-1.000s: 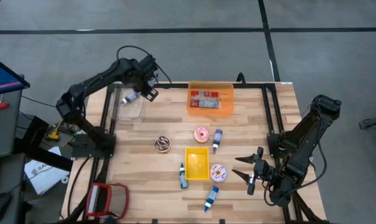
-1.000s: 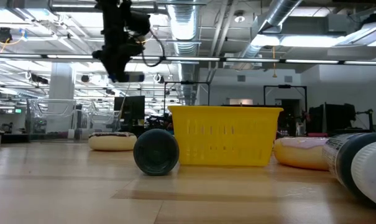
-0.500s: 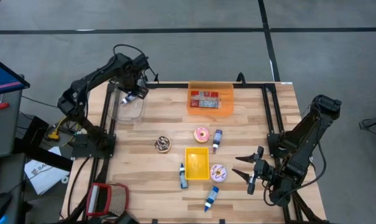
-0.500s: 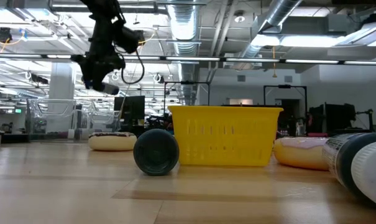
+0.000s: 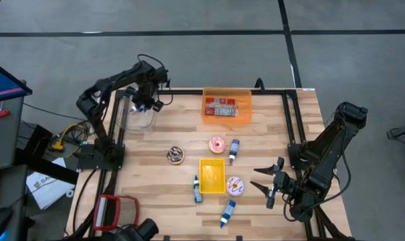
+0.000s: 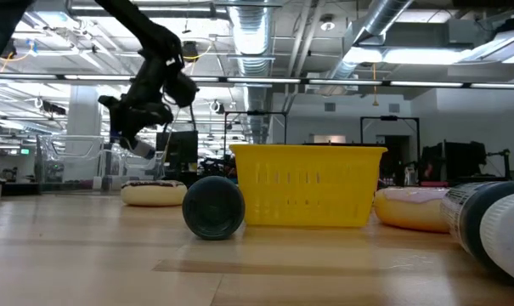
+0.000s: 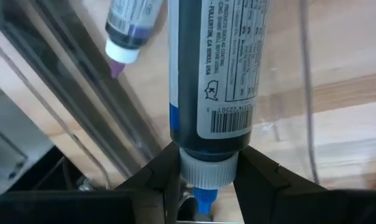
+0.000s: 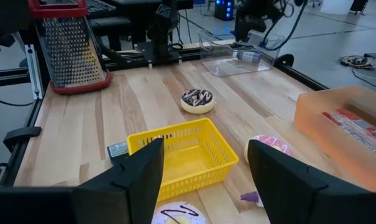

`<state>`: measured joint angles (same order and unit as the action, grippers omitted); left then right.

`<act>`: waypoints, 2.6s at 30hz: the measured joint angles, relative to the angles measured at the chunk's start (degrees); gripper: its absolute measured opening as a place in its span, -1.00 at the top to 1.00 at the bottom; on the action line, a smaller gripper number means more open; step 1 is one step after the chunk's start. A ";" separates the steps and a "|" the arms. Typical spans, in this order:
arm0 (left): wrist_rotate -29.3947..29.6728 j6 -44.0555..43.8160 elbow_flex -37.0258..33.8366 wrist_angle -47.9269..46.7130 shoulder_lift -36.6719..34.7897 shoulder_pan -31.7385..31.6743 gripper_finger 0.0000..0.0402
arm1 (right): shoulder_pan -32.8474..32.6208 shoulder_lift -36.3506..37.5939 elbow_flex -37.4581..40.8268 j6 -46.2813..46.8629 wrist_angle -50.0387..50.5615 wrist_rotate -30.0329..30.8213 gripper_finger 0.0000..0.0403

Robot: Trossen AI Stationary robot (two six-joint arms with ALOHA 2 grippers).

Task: Pick & Place Food Item
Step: Put the bottom right blue food coloring bottle into the transparent bin, then put the bottom blue food coloring bottle into the transparent bin

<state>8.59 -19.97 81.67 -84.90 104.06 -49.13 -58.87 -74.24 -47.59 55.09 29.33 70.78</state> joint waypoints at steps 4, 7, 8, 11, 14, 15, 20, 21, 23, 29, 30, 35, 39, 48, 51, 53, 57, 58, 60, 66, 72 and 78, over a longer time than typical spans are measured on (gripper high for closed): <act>0.36 -0.01 0.00 -0.22 1.37 -0.02 0.47 | 0.00 0.00 0.00 0.40 0.65 -0.02 -0.12; 0.36 0.06 0.00 -0.18 1.51 0.00 0.47 | 0.00 0.00 0.00 0.46 0.69 -0.04 -0.12; 0.36 0.09 0.00 -0.20 1.48 0.00 0.47 | 0.00 0.00 0.00 0.46 0.69 -0.04 -0.12; 0.36 0.28 0.01 -0.30 1.05 0.00 0.46 | 0.00 0.00 0.00 0.46 0.69 -0.06 -0.12; 0.36 0.28 0.04 -0.44 1.00 0.02 0.25 | 0.00 0.00 0.00 0.48 0.69 -0.07 -0.12; 0.38 0.31 0.07 -0.44 1.00 0.02 0.15 | 0.00 0.00 0.00 0.48 0.69 -0.09 -0.12; 0.36 0.64 0.07 -0.22 1.00 0.08 -0.10 | 0.00 0.00 0.00 1.04 0.75 -0.23 -0.12; 0.31 1.23 0.04 -0.20 1.00 0.09 -0.10 | 0.00 0.00 0.00 1.09 0.79 -0.24 -0.12; -0.99 2.32 0.04 -0.31 0.57 0.09 -0.09 | 0.00 0.00 0.00 1.14 0.83 -0.22 -0.12; -8.50 5.53 0.07 -0.62 -4.53 1.59 0.05 | 0.00 0.00 0.02 3.46 2.73 -0.20 -0.12; -10.27 6.65 0.05 -0.65 -5.82 2.17 0.08 | 0.02 0.00 0.02 3.48 2.85 -0.18 -0.12; -21.43 11.92 -0.90 2.52 -13.81 8.30 0.18 | 0.00 0.00 0.02 3.48 2.97 -0.15 -0.12; -29.20 12.30 -7.12 13.00 -21.40 17.12 0.23 | -0.19 0.00 0.02 3.45 3.42 -0.03 -0.12; -28.31 1.25 -26.40 60.15 -30.79 38.54 0.19 | -0.74 0.00 0.02 3.45 3.39 0.01 -0.12; -26.00 0.90 -26.97 62.75 -27.63 41.76 0.10 | -0.73 0.00 0.02 3.45 3.11 0.01 -0.12; -24.32 1.94 -27.07 60.16 -24.59 43.29 0.02 | -0.61 0.00 0.02 3.48 2.98 0.00 -0.12; -16.16 10.31 -27.10 53.64 -17.69 48.83 -0.14 | -0.61 0.00 0.02 3.48 2.77 0.00 -0.12; -13.45 12.00 -27.12 52.79 -16.18 50.33 -0.18 | -0.63 0.00 0.02 3.48 2.78 0.00 -0.12; -8.42 13.53 -27.17 51.72 -13.78 52.58 -0.24 | -0.63 0.00 0.02 3.49 2.80 0.00 -0.12; -4.91 10.80 -25.92 50.94 -11.62 56.57 -0.36 | -0.63 0.00 0.03 4.11 3.25 -0.05 -0.12; -5.26 14.57 -22.33 53.45 -11.85 62.07 -0.35 | -0.63 0.00 0.02 4.35 3.70 -0.02 -0.12; -1.77 15.68 -17.50 54.41 -9.31 68.40 -0.35 | -0.63 0.00 0.02 4.50 3.66 -0.02 -0.12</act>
<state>6.83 -4.28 64.17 -30.48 94.75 19.27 -59.51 -74.24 -47.57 59.59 32.99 70.76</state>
